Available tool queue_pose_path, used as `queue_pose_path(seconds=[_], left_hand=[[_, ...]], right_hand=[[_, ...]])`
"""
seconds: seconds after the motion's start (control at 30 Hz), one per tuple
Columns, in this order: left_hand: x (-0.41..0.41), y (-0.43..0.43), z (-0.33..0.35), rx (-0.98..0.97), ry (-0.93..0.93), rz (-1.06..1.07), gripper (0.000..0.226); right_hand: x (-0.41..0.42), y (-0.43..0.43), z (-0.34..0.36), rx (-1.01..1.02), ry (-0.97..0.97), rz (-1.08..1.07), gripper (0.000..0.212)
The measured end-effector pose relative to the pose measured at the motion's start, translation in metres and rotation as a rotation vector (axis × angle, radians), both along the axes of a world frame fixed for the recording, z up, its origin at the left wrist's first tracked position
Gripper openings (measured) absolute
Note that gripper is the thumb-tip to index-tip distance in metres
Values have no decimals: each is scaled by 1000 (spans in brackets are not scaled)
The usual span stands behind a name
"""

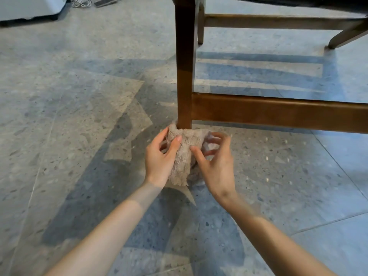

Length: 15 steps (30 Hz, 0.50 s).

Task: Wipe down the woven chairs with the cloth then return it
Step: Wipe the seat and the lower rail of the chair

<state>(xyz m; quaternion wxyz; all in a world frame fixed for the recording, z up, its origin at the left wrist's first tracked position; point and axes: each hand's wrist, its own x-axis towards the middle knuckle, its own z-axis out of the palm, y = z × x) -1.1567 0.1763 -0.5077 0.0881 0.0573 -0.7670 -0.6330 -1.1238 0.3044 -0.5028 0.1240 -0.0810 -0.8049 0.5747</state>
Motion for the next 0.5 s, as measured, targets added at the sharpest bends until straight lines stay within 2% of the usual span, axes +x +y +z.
queue_pose_path(seconds=[0.1, 0.2, 0.27, 0.4, 0.5], left_hand=[[-9, 8, 14, 92, 55, 6, 41], [-18, 9, 23, 102, 99, -76, 41], [-20, 8, 25, 83, 91, -150, 44], [-20, 6, 17, 31, 31, -265, 46], [-14, 2, 4, -31, -38, -291, 43]], right_hand=[[-12, -10, 7, -111, 13, 112, 44], [-23, -20, 13, -23, 78, 194, 37], [-27, -24, 12, -50, 85, 237, 37], [-34, -24, 4, -76, 20, 320, 40], [-32, -20, -8, -93, -82, 400, 51]])
